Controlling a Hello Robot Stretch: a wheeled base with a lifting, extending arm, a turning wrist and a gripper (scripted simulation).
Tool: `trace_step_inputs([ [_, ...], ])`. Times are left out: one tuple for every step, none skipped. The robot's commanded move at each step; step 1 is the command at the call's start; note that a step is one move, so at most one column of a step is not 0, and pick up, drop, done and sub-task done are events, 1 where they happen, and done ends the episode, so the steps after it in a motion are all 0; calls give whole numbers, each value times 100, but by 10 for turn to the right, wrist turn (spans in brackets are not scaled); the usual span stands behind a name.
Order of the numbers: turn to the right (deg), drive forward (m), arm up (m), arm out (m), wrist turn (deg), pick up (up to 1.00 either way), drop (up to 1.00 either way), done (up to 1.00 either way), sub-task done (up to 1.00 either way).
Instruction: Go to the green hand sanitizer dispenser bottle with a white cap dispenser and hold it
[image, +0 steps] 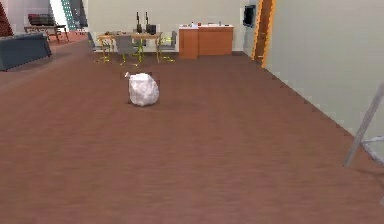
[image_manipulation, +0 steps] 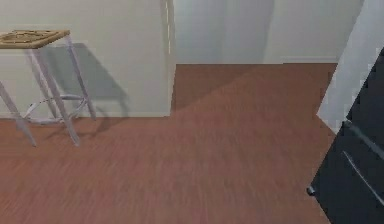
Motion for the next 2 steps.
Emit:
trace_step_inputs([
  [60, 0, 0, 0, 0, 0, 0, 0, 0],
  [0, 100, 0, 0, 0, 0, 0, 0, 0],
])
